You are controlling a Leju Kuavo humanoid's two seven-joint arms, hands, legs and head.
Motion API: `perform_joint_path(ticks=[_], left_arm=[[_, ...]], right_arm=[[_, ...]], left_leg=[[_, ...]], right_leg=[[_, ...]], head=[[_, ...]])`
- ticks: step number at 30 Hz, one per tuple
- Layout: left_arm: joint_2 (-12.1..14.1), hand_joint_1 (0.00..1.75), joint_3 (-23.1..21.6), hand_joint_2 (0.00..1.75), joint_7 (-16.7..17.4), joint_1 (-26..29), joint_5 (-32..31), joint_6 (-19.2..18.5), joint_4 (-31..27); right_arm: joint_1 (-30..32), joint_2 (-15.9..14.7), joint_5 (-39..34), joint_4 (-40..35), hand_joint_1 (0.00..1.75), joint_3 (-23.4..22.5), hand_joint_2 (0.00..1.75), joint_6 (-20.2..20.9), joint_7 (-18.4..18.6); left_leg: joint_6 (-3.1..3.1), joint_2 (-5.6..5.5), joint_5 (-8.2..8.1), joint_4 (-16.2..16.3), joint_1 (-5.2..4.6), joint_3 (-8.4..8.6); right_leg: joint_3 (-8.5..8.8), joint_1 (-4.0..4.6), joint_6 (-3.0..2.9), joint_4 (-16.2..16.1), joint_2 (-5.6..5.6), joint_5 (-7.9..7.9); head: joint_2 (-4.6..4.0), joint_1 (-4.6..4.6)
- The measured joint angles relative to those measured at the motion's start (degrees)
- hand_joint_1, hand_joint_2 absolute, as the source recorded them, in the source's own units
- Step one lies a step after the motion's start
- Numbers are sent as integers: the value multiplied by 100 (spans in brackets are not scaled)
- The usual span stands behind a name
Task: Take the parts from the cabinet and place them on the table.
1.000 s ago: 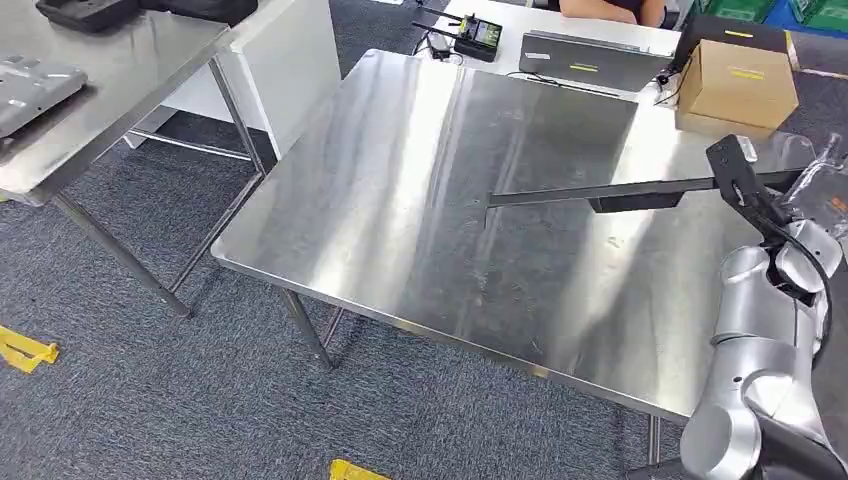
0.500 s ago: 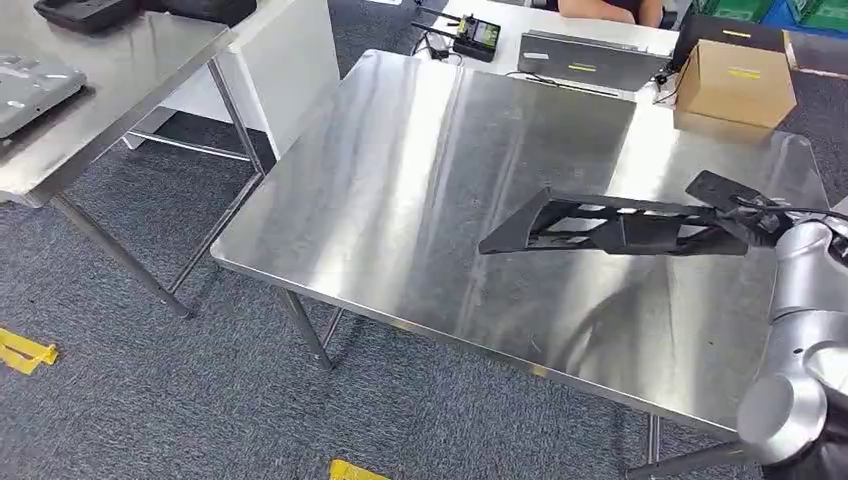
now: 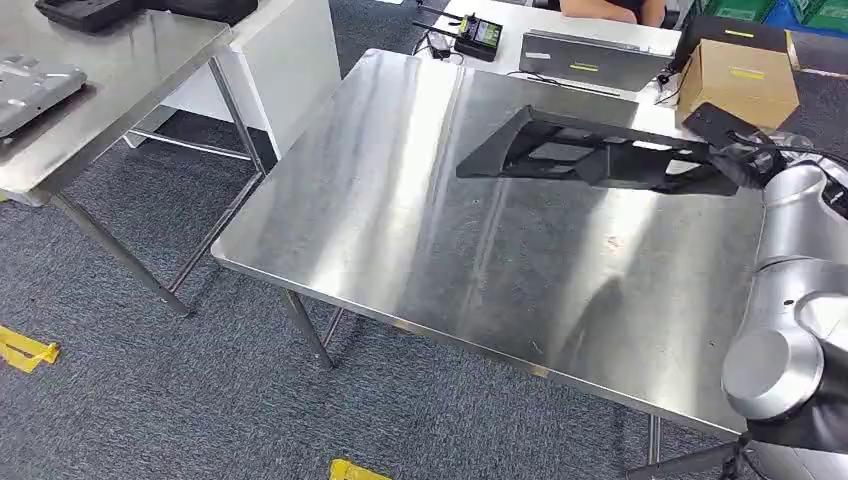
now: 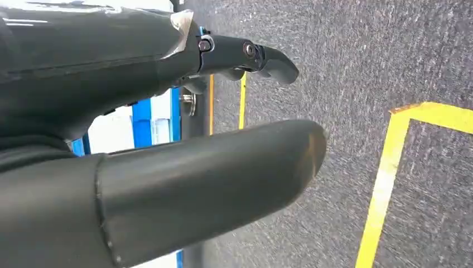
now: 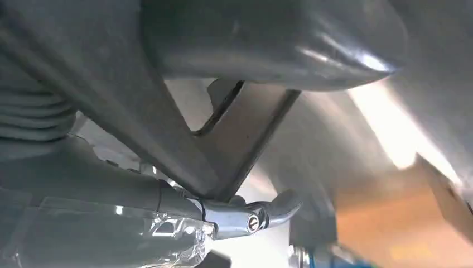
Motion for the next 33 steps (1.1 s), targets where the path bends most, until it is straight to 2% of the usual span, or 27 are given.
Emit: perform_joint_path(ticks=[4, 8, 9, 10, 13, 14, 19, 20, 24, 25, 27, 33], left_arm=[[-28, 0, 72, 0, -123, 35, 14, 52, 0], [-68, 0, 147, 0, -173, 53, 14, 57, -2], [-76, 0, 155, 0, -180, 61, 16, 57, -2], [-87, 0, 168, 0, -193, 68, 27, 59, 0], [-124, 0, 230, 0, -271, 88, 75, 63, 0], [-133, 0, 236, 0, -276, 92, 83, 66, -2], [-164, 0, 252, 0, -311, 156, 88, 66, -2], [-164, 0, 267, 0, -335, 164, 88, 63, -2], [-162, 0, 284, 0, -451, 167, 5, 24, -2], [-162, 0, 284, 0, -453, 168, -10, 9, -2], [-146, 0, 287, 0, -453, 181, -69, -7, -2], [-109, 0, 289, 0, -442, 189, -115, -18, -2]], right_arm=[[-22, 184, 449, -13, 0, 285, 0, -1611, 293], [-17, 364, 558, -138, 0, 416, 0, -2493, 245], [-23, 426, 532, -179, 0, 418, 0, -2609, 190], [-33, 479, 471, -225, 0, 418, 0, -2637, 84], [-13, 647, 16, -336, 0, 390, 0, -2584, -797], [-5, 700, -38, -365, 0, 385, 0, -2586, -980], [18, 833, -132, -435, 0, 376, 0, -2593, -1157], [40, 861, -247, -474, 0, 363, 0, -2591, -1388], [264, 1078, -1134, -804, 0, 333, 0, -2471, -2726], [349, 1129, -1298, -910, 0, 333, 0, -2446, -2881], [562, 1259, -1640, -1169, 0, 343, 0, -2388, -3084], [899, 1388, -1844, -1562, 0, 361, 0, -2335, -3161]], left_leg=[[0, 0, 0, 0, 0, -2], [0, 0, 0, 0, -1, -3], [0, 0, 0, 0, -1, -3], [0, 0, 0, 0, 0, -3], [0, 5, 0, 0, 0, 1], [0, 3, 0, 0, 0, 2], [1, -8, 3, 0, 0, -3], [0, -5, 3, 0, 0, -4], [0, 2, 1, 0, 1, 2], [0, -2, 1, 0, 2, 2], [0, -8, 2, 0, 5, 0], [0, -3, 2, 0, 5, -1]], right_leg=[[0, 0, 0, 0, -2, 0], [-1, -1, 0, 0, -1, 0], [0, 0, 0, 0, -1, 0], [0, 0, 0, 0, -1, 0], [-1, 0, 0, 0, 3, 0], [-1, 0, 0, 0, 2, 0], [0, 1, 0, 0, -13, 0], [0, 1, 0, 0, -11, 0], [0, 2, 0, 0, -4, -1], [-1, 3, 0, 0, -7, -1], [0, 6, -2, -1, -15, -2], [0, 7, -1, 0, -9, -1]], head=[[0, 0], [0, 0], [0, 0], [0, 0], [0, -2], [0, 0], [0, 0], [0, 0], [0, 0], [0, 0], [0, 0], [0, 0]])
